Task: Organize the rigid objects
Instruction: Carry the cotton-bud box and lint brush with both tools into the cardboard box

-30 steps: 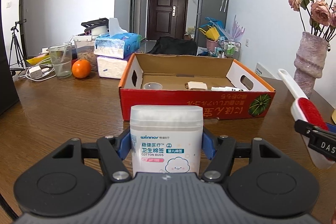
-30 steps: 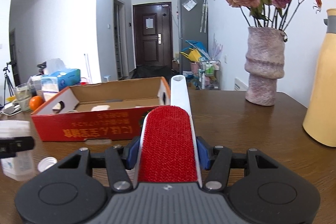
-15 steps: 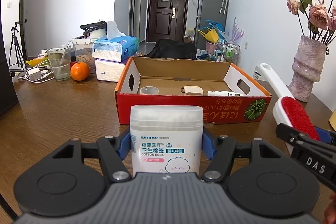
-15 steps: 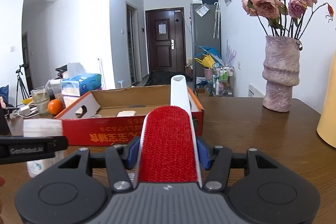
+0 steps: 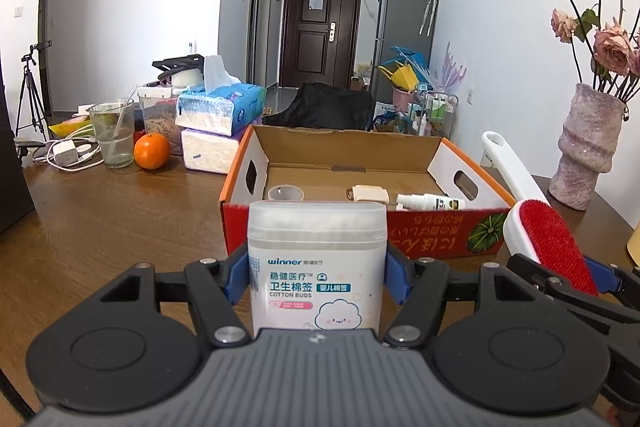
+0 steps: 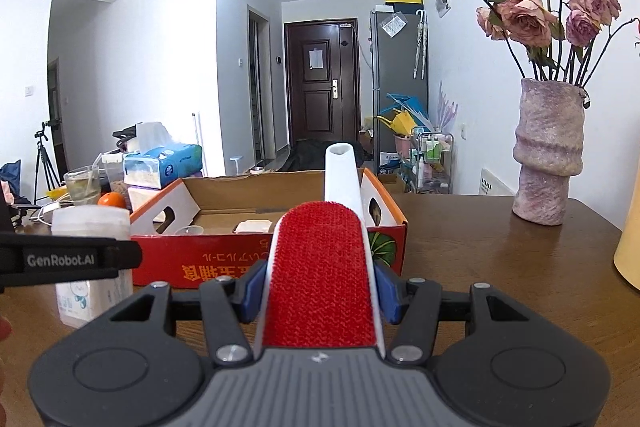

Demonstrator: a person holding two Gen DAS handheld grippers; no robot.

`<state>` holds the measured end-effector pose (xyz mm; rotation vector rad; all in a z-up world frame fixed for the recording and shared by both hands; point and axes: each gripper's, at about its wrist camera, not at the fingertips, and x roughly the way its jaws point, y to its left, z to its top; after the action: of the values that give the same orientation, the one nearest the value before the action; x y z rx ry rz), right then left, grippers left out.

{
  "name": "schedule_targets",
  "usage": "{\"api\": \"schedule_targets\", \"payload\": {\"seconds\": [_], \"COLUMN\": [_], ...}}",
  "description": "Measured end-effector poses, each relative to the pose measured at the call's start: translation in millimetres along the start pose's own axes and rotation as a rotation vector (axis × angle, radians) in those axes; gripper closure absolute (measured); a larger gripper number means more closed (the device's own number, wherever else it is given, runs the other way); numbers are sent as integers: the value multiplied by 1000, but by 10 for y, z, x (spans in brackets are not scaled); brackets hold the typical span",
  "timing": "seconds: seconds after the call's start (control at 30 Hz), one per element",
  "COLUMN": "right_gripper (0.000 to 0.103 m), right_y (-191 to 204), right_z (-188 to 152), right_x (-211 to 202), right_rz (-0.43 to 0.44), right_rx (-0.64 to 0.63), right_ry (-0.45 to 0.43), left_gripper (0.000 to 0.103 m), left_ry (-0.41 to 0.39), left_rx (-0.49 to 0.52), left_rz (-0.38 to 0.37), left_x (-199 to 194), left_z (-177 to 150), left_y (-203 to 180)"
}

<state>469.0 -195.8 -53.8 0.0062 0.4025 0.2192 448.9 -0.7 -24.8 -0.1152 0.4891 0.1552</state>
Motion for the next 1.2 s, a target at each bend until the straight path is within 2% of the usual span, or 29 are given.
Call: {"api": "schedule_targets", "payload": {"seconds": [0.3, 1.2], "right_gripper": [48, 48], "right_y": [44, 93], "right_z": [131, 466], "right_x": [195, 901], "right_rz": [-2, 26], "right_rx": [-5, -12], "right_ry": [-16, -51], "left_gripper": [37, 37], "left_ry": [-27, -39], "left_rx": [-21, -59], "left_rz": [7, 21], "left_x": [145, 765], "left_z": [186, 551], "left_y": [-8, 18]}}
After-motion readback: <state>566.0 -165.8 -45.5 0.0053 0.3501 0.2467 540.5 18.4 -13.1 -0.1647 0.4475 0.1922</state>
